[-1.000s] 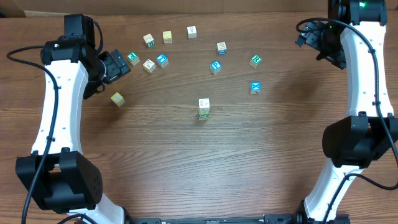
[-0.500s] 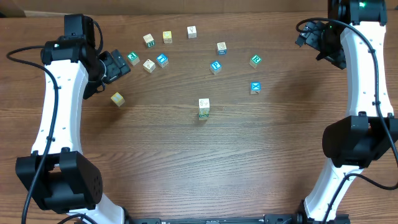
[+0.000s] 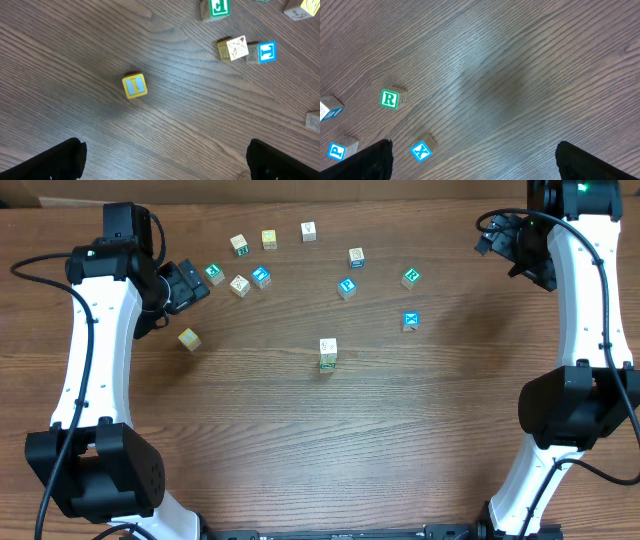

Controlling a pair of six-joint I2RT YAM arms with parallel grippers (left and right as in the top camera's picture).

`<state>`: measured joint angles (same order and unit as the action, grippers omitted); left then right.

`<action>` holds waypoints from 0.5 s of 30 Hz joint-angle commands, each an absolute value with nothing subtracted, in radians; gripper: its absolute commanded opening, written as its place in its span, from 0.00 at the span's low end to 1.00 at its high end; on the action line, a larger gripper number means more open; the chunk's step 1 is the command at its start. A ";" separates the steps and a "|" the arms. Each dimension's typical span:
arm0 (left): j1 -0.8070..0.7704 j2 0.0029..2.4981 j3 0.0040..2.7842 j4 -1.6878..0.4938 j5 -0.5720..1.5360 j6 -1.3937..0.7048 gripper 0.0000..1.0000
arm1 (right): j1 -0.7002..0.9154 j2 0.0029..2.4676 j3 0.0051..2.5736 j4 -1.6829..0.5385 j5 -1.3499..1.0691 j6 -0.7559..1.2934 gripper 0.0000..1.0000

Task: Form a tower

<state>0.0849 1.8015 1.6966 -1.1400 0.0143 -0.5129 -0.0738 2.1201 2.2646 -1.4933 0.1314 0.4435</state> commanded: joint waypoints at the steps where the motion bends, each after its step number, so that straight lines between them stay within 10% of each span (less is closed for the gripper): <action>1: 0.077 1.813 1.686 -1.136 -0.010 -0.479 1.00 | -0.074 2.110 2.277 -1.490 0.138 0.437 1.00; 15: 0.079 1.813 1.146 -0.592 -0.052 -0.397 1.00 | -0.074 2.110 2.277 -1.490 0.138 0.437 1.00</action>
